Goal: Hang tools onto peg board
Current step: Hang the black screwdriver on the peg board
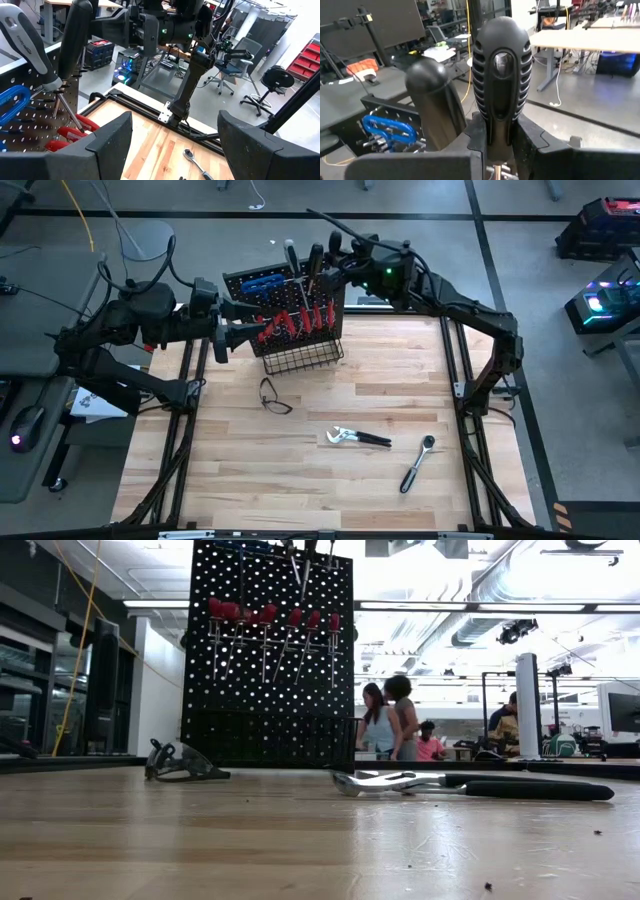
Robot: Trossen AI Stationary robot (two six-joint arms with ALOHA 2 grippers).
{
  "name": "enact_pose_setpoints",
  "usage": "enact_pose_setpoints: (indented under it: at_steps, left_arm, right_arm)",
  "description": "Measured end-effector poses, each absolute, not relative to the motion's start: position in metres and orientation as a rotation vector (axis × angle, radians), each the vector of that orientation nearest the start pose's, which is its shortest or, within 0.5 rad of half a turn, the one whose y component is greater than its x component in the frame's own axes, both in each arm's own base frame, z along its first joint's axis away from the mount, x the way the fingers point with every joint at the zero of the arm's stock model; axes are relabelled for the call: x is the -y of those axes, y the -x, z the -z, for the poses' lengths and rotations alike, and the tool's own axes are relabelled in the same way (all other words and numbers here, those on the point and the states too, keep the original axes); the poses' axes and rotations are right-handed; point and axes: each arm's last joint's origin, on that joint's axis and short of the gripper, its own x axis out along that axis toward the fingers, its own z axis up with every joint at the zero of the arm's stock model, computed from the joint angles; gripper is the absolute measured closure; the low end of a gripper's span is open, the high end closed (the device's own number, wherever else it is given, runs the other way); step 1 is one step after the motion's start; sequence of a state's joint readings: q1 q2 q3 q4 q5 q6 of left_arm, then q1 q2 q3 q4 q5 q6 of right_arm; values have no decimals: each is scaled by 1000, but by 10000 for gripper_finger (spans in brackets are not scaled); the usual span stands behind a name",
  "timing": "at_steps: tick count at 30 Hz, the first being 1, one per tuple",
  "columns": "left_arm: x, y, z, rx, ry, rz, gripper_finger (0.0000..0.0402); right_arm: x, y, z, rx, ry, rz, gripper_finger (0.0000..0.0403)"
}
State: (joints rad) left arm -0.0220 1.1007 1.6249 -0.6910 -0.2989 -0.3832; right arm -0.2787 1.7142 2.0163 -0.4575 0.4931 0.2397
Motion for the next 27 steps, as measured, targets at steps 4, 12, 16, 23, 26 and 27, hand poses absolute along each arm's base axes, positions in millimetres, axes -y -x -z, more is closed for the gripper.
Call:
enact_pose_setpoints:
  at_steps: [4, 12, 16, 23, 26, 27]
  left_arm:
    - [-5, -177, -498, -110, 353, -305, 133]
    - [-5, -177, -497, -112, 352, -305, 133]
    - [-5, -177, -497, -113, 352, -306, 133]
    - [-5, -177, -497, -116, 351, -306, 133]
    - [-5, -177, -497, -119, 350, -306, 133]
    - [-5, -177, -496, -120, 350, -306, 133]
  right_arm:
    - [114, -347, -477, -83, -254, 792, 361]
    - [117, -358, -465, -132, -255, 764, 276]
    - [119, -365, -457, -160, -253, 765, 247]
    - [119, -364, -457, -168, -246, 780, 240]
    - [121, -363, -457, -166, -237, 788, 239]
    - [121, -363, -458, -167, -233, 788, 239]
